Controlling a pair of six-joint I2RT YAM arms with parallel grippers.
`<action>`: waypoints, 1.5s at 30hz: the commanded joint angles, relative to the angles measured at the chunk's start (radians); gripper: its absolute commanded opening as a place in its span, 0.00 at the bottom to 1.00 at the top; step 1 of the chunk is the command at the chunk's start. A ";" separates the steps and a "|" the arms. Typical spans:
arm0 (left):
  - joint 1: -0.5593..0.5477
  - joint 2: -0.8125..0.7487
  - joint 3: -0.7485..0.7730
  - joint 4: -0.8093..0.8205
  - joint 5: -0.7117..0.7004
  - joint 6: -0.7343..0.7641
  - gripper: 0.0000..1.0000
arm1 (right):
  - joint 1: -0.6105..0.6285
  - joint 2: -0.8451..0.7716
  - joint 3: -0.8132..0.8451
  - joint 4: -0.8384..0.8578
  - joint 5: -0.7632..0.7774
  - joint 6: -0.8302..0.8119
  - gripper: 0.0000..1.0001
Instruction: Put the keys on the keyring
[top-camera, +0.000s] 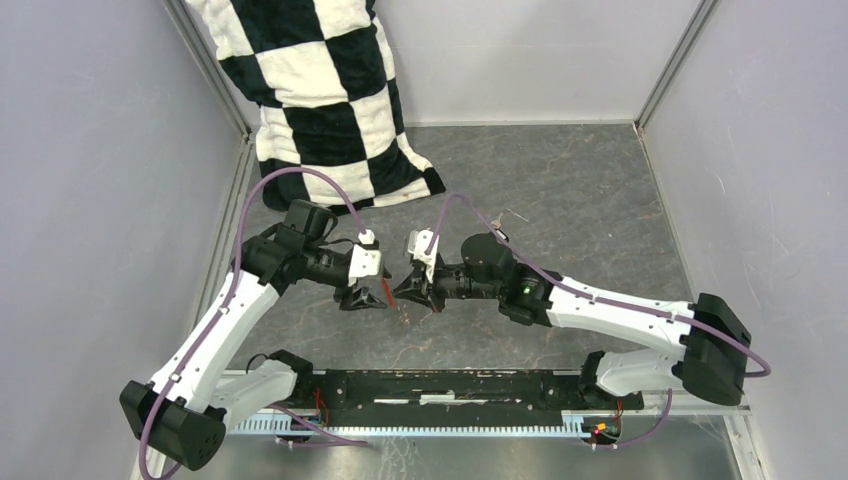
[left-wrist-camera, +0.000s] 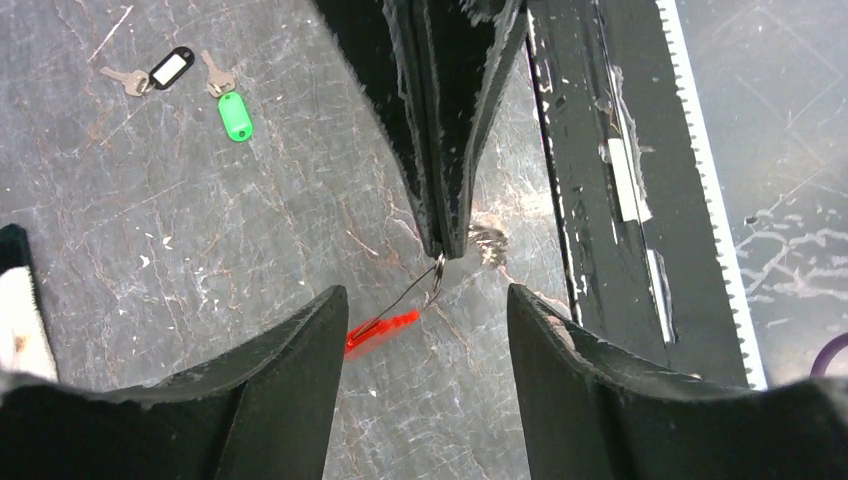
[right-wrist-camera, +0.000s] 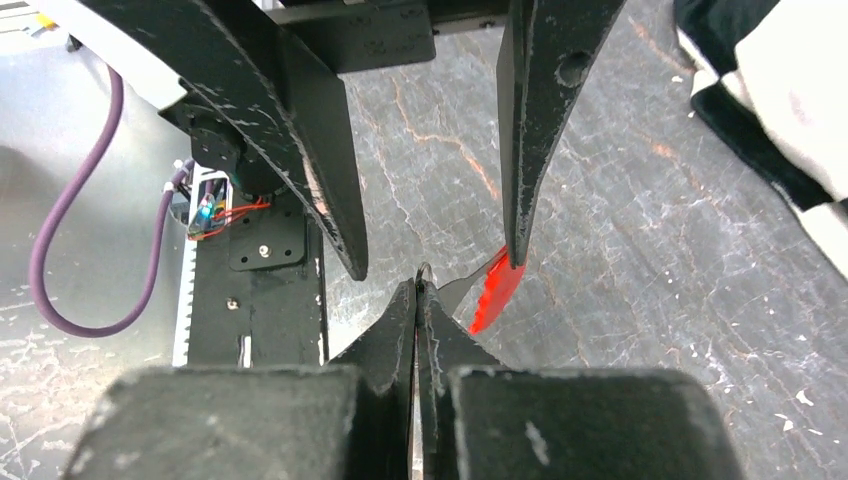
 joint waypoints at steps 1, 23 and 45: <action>-0.005 -0.022 0.031 0.077 0.061 -0.170 0.66 | -0.005 -0.066 0.032 0.035 -0.004 -0.002 0.00; -0.005 -0.047 0.025 0.111 0.052 -0.222 0.36 | -0.004 -0.092 0.046 0.033 0.025 0.002 0.00; -0.010 -0.017 0.025 0.109 0.086 -0.206 0.14 | -0.004 -0.090 0.061 0.060 -0.014 0.026 0.00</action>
